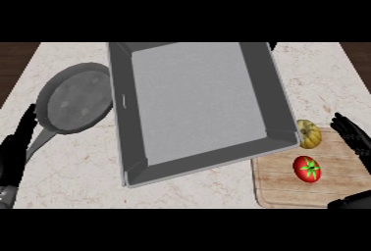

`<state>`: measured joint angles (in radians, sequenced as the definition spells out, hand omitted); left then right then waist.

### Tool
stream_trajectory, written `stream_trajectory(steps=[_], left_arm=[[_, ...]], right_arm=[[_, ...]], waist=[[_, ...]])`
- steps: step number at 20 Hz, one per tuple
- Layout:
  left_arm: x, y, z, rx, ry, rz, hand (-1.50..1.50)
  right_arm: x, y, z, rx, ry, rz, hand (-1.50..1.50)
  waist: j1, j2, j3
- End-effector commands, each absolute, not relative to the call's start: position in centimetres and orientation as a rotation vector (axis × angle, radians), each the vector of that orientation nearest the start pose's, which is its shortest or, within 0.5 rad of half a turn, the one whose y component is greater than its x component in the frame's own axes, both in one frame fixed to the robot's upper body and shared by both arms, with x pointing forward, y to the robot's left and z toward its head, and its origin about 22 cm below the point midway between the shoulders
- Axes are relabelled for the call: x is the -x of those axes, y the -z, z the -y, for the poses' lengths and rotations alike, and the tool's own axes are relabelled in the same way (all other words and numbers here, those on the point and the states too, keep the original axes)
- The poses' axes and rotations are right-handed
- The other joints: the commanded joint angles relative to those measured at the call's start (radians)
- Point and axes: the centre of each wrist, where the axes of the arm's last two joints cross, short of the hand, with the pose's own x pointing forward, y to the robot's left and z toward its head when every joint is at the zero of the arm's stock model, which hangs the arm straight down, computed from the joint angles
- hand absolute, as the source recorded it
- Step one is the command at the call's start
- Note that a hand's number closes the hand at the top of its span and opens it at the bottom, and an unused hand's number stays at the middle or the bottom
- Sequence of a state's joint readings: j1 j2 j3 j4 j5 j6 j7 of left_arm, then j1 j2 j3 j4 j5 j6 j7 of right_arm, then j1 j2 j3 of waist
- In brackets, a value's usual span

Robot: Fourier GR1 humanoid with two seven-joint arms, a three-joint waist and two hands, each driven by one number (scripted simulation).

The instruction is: Pick the tomato from the cutting board and place it in the cardboard box

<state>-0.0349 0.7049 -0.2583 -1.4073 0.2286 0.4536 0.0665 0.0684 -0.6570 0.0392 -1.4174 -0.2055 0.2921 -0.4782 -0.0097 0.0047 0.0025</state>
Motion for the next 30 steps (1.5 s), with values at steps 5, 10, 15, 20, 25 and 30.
stream_trajectory(steps=[5,10,15,20,25,30], left_arm=[[-25.5,-1.8,-35.7,-0.649,0.215,1.38,0.0],[-27.0,-3.8,-35.6,-0.62,0.227,1.378,0.0],[-26.8,-1.8,-34.6,-0.639,0.216,1.391,0.0],[-26.8,-2.9,-36.5,-0.641,0.226,1.377,0.0],[-26.7,-1.6,-34.8,-0.642,0.205,1.362,0.0],[-27.8,-1.5,-36.6,-0.638,0.21,1.363,0.0]], right_arm=[[-20.1,1.4,45.6,-0.072,-0.655,1.884,-1.5],[-23.3,-4.3,47.8,0.214,-1.051,1.719,-1.5],[-25.2,-6.0,47.7,0.212,-1.268,1.565,-1.5],[-26.1,-6.0,45.4,0.239,-1.484,1.364,-1.5],[-28.4,-5.1,40.1,0.186,-1.529,1.285,-1.5],[-29.6,-4.6,39.4,0.254,-1.569,1.227,-1.5]], waist=[[0.018,0.002,0.001],[0.03,0.003,0.0],[0.029,0.001,-0.002],[0.025,-0.003,-0.003],[0.014,-0.004,-0.003],[0.011,-0.003,-0.003]])
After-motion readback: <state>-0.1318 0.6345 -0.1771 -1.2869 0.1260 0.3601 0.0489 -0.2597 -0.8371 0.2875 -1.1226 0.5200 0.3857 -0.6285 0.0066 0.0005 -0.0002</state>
